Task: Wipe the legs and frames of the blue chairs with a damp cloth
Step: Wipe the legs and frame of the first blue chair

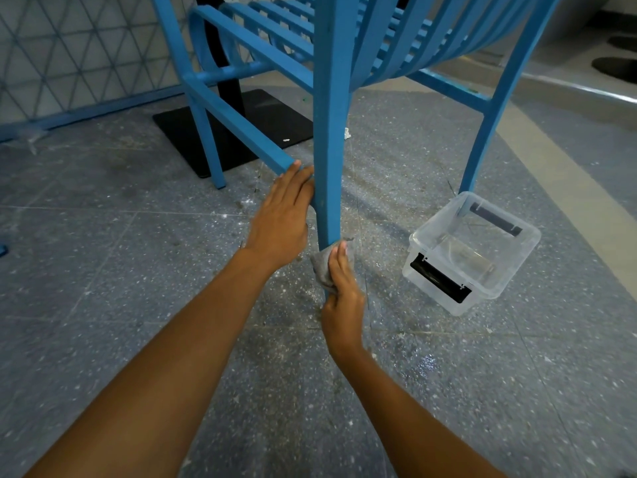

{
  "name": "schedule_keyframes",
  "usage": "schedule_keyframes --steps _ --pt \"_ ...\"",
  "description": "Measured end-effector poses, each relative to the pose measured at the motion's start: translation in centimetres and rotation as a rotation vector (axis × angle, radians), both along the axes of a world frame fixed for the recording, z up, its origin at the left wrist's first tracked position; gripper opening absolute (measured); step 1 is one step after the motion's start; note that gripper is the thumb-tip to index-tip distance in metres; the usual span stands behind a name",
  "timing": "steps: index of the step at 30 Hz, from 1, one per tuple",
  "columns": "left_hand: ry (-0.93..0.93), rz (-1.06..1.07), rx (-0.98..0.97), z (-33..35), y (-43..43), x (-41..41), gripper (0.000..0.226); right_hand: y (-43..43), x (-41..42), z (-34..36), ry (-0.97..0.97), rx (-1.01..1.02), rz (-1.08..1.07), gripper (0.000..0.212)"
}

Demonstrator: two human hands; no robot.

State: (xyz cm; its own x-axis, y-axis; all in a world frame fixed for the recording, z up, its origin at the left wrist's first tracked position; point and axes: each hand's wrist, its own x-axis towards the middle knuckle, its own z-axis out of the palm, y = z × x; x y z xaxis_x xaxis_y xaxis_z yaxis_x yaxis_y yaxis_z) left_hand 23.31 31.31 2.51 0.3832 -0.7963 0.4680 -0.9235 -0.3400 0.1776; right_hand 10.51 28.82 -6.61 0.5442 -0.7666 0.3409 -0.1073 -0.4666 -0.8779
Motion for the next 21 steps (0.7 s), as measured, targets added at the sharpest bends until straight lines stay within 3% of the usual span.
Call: schedule_keyframes --steps 9,15,21 --pt "-0.005 0.001 0.002 0.0 0.0 -0.1 0.069 0.1 -1.0 -0.6 0.062 0.075 0.040 0.076" --pt "-0.011 -0.002 0.002 0.0 -0.1 0.0 0.069 0.8 0.2 1.8 -0.066 0.074 -0.035 0.074" --pt "-0.003 -0.007 0.002 -0.1 -0.1 0.1 0.067 1.8 0.9 0.7 -0.068 0.105 -0.027 0.080"
